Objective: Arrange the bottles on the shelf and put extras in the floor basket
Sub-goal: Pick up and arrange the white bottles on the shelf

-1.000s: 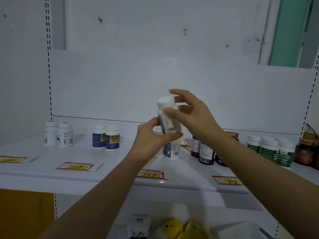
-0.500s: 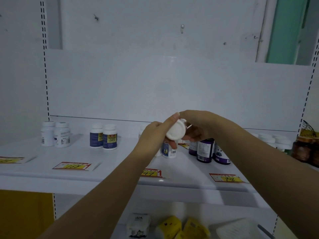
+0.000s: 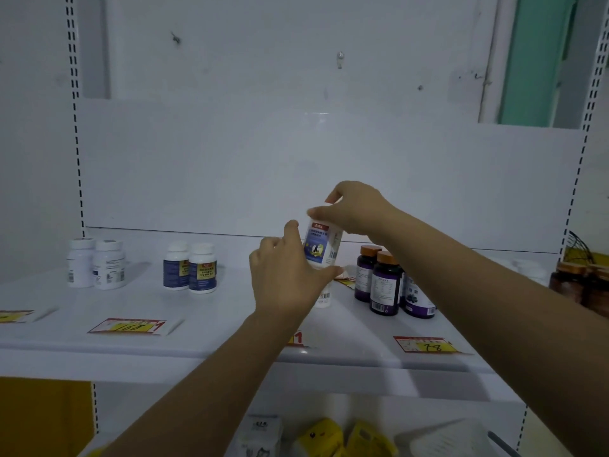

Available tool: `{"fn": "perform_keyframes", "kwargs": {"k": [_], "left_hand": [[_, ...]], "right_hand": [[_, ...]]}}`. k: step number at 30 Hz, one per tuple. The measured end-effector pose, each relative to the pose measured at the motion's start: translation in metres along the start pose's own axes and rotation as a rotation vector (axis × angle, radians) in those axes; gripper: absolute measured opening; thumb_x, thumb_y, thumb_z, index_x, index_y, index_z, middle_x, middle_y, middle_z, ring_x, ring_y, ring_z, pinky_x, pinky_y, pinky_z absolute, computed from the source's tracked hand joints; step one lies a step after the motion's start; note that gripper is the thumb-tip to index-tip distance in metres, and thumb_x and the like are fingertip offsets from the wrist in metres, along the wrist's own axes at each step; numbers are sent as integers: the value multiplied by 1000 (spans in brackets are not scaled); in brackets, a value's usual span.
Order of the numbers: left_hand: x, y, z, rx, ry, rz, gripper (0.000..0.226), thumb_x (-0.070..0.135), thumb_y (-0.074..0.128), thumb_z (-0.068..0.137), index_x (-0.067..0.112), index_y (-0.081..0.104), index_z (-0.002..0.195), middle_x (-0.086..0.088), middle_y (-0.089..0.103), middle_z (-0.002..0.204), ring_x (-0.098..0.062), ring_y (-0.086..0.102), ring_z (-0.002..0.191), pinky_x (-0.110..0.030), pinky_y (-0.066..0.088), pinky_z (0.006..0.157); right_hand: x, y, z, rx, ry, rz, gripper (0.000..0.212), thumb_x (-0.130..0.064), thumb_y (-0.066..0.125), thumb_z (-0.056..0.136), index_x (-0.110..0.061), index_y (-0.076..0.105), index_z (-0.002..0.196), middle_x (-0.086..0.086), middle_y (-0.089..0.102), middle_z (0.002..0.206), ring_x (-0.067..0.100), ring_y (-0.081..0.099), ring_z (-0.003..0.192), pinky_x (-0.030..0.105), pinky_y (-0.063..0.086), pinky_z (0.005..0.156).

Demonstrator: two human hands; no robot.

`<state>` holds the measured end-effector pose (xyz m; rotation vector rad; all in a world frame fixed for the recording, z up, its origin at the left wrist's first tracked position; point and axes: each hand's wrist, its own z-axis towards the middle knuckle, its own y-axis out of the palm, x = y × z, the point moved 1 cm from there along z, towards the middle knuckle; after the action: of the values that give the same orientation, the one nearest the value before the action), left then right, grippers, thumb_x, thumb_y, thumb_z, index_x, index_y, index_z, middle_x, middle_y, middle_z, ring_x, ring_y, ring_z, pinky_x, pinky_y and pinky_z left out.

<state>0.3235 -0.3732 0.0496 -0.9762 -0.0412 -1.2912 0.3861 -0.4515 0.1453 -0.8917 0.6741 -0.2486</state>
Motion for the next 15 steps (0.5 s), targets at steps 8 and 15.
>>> {"fn": "perform_keyframes", "kwargs": {"k": [8,15], "left_hand": [[-55,-11,6,-119,76,281,70,66,29,89,25,25,146,1,33,150,-26,17,141,-43,14,113],[-116,-10,5,-433,22,496,52,50,19,99,33,18,148,4,14,158,-31,0,145,-51,-1,115]], "right_hand": [[-4,4,31,73,-193,288,28,-23,62,89,-17,59,117,5,55,126,19,54,108,26,45,79],[3,19,69,147,-241,285,32,-12,51,93,-20,55,123,5,53,126,17,50,101,17,42,62]]}}
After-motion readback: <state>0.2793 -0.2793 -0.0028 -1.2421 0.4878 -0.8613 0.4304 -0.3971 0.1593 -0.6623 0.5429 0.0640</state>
